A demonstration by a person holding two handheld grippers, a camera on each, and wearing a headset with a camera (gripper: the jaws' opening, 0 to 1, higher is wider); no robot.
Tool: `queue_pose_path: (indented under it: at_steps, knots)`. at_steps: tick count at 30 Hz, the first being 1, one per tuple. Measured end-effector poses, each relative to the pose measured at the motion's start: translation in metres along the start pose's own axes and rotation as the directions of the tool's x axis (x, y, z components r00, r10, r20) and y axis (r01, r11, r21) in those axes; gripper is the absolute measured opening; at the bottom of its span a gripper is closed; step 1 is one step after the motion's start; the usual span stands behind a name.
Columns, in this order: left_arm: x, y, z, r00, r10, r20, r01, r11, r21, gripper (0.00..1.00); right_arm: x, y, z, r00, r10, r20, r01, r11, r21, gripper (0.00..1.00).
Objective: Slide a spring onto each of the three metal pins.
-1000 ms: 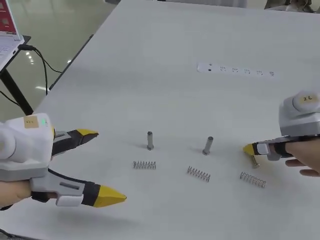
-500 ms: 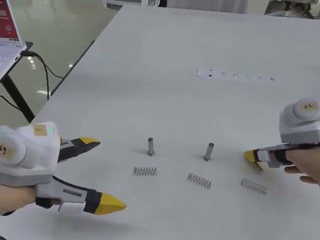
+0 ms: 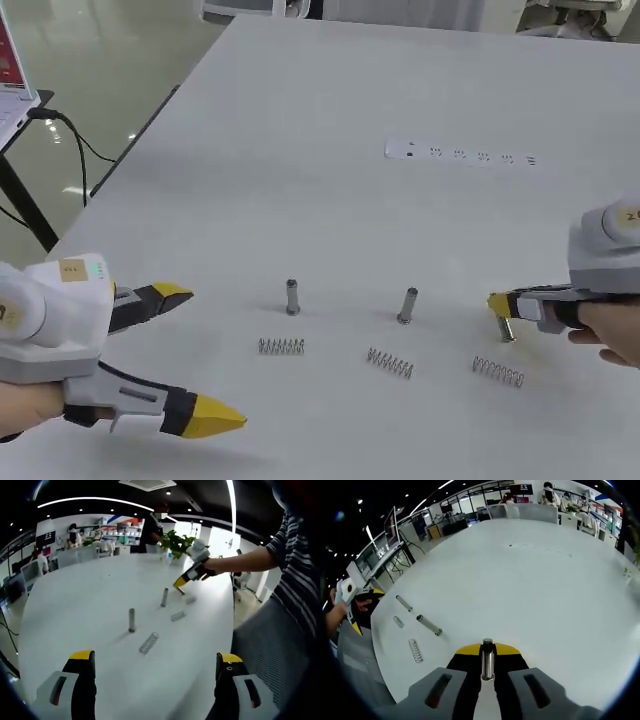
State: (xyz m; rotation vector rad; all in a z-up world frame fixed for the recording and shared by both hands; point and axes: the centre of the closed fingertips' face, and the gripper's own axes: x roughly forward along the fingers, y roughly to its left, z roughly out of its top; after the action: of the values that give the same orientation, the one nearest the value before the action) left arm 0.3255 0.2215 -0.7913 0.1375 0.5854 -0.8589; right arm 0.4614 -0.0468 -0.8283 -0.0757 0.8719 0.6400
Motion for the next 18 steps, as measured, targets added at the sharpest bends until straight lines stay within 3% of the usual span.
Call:
queue_pose_path:
  at_steps: [12, 18]
  knots:
    - [0.003, -0.003, 0.007, 0.9999, -0.006, 0.008, 0.006, 1.000, 0.014, 0.98, -0.011, 0.002, 0.002, 0.9994, -0.022, 0.026, 0.025, 0.996, -0.085, 0.05]
    - [0.004, -0.005, 0.007, 0.9999, -0.011, 0.009, 0.011, 1.000, 0.017, 0.98, -0.012, 0.000, 0.004, 0.9988, -0.027, 0.041, 0.031, 0.996, -0.085, 0.05]
